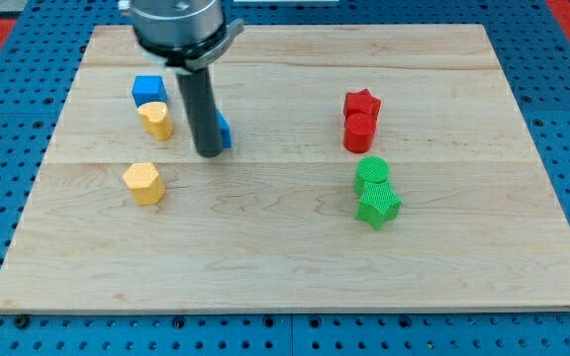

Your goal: Push the blue triangle closer to the blue cube and the yellow heart

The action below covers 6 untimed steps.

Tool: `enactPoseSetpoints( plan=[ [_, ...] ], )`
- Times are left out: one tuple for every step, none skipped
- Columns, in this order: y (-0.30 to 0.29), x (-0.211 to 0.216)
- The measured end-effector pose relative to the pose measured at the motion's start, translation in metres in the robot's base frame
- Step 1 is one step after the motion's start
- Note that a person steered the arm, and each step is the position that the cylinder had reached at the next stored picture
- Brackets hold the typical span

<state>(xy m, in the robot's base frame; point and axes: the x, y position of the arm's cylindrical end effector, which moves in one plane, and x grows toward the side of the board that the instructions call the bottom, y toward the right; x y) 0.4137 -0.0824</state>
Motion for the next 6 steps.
enactPoseSetpoints(
  plan=[
    [0.006,-0.041],
    [0.037,-0.042],
    [0.077,-0.048],
    [0.041,-0.069],
    [-0.023,-0.084],
    [-0.059,-0.093]
  ],
)
